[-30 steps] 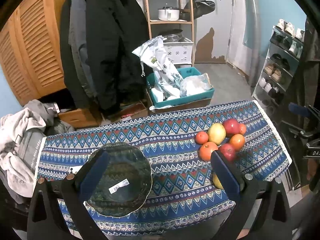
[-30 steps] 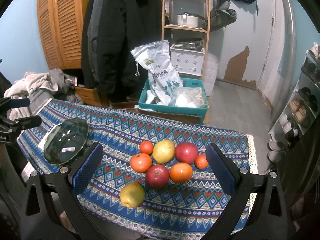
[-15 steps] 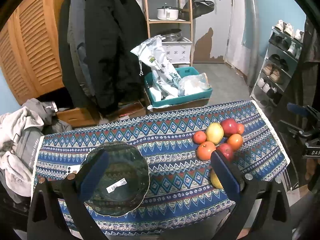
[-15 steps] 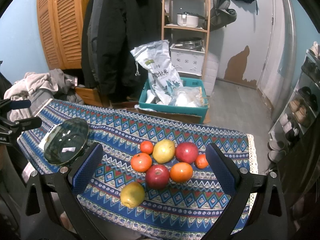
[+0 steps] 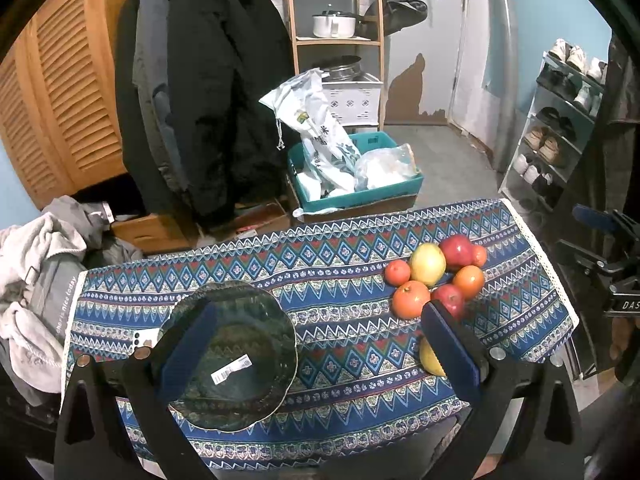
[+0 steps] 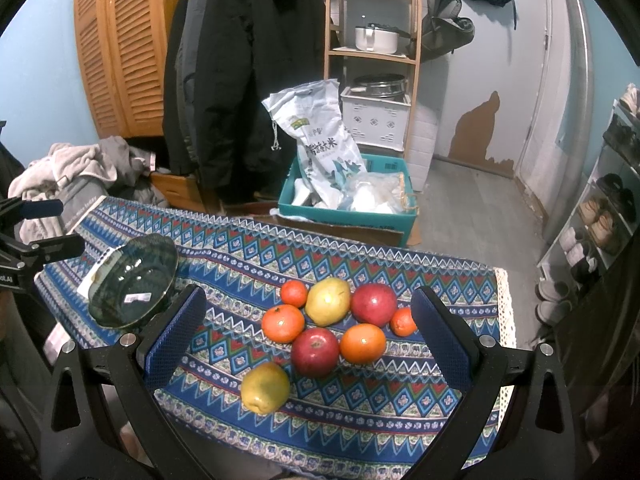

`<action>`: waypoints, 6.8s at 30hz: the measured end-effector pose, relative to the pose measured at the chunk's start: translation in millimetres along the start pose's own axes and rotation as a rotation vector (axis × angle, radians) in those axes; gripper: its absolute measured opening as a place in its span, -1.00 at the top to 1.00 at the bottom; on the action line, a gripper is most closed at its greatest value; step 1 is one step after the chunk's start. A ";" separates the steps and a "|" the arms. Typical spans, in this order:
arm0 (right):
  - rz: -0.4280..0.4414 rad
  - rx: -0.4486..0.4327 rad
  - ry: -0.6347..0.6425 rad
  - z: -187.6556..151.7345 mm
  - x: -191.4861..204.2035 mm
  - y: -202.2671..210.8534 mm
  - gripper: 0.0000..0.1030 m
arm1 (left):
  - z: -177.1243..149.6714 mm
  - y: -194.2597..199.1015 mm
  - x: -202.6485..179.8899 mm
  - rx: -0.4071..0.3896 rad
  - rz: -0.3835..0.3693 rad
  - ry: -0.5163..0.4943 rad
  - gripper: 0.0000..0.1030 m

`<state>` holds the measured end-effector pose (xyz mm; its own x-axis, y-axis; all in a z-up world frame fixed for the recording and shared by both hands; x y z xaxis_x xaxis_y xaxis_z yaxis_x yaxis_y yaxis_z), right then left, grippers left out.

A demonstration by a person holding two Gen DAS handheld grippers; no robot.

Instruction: Organize fruits

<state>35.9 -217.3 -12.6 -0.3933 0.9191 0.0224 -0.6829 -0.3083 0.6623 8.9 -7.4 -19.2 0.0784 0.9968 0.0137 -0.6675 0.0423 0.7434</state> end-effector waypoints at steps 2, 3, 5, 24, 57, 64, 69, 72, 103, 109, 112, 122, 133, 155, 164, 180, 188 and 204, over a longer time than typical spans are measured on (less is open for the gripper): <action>-0.001 0.001 0.001 0.2 0.1 0.1 -0.95 | -0.3 -0.3 -0.3 0.000 -0.001 0.000 -0.99; -0.002 0.001 0.001 0.0 -0.2 0.1 -0.95 | -0.8 -0.2 -0.9 0.001 0.000 0.000 -0.99; -0.001 0.001 0.001 -0.7 -0.5 -0.2 -0.95 | -0.3 -0.3 -0.2 0.000 -0.002 0.000 -0.99; -0.001 0.002 0.000 -0.9 -1.3 -0.4 -0.95 | -0.4 -0.1 -0.5 0.003 -0.003 0.001 -0.99; -0.060 0.095 -0.040 -28.6 -36.8 -14.5 -0.95 | -21.5 -67.3 -51.4 0.197 -0.121 -0.031 -0.99; -0.095 0.157 -0.052 -47.3 -52.2 -31.1 -0.95 | -36.6 -93.1 -80.7 0.278 -0.144 -0.073 -0.99; -0.102 0.216 -0.073 -65.8 -64.0 -47.9 -0.95 | -48.5 -116.1 -95.5 0.334 -0.154 -0.064 -0.99; -0.108 0.251 -0.065 -79.5 -67.4 -58.2 -0.95 | -55.1 -128.4 -102.5 0.367 -0.160 -0.052 -0.99; -0.115 0.405 -0.089 -126.7 -93.9 -115.1 -0.94 | -105.4 -236.1 -151.8 0.616 -0.222 -0.016 -0.73; -0.100 0.414 -0.097 -124.4 -92.2 -121.3 -0.94 | -108.5 -241.3 -156.3 0.629 -0.293 0.001 -0.34; -0.103 0.419 -0.097 -123.3 -91.3 -125.3 -0.95 | -109.3 -244.1 -161.2 0.615 -0.289 -0.012 -0.34; -0.087 0.424 -0.147 -110.4 -95.1 -142.7 -0.94 | -106.6 -237.5 -142.8 0.574 -0.272 -0.034 -0.34; -0.036 0.460 -0.266 -95.8 -101.8 -180.5 -0.94 | -107.6 -229.4 -98.4 0.533 -0.237 0.014 -0.34; -0.013 0.590 -0.473 -109.2 -111.6 -252.5 -0.67 | -91.8 -222.1 -34.5 0.458 -0.212 0.067 -0.34; -0.016 0.564 -0.413 -108.2 -101.2 -240.2 -0.32 | -94.1 -218.6 -21.3 0.449 -0.204 0.074 -0.34; -0.130 0.434 -0.151 -92.6 -67.3 -182.9 -0.32 | -70.5 -179.6 -24.8 0.355 -0.215 -0.001 -0.34; -0.113 0.362 -0.116 -70.1 -55.9 -158.0 -0.31 | -61.6 -159.8 -22.4 0.307 -0.214 -0.014 -0.34; -0.023 0.218 -0.062 -16.2 -10.2 -112.0 -0.31 | -37.6 -113.0 8.7 0.190 -0.208 0.034 -0.34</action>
<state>106.5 -196.2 -99.1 -0.3361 0.9407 0.0465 -0.5398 -0.2328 0.8089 57.2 -0.9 -128.2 0.1721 0.9699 -0.1722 -0.4889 0.2358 0.8399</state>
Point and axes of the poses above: each gripper's, at about its wrist camera, not at the fingertips, and y roughly against the way its jaws point, x to its left, z to its top, the point moved 2 cm from there along -y, roughly the way its jaws point, and after that the axes turned 1 degree about -z, right-handed, at the moved point
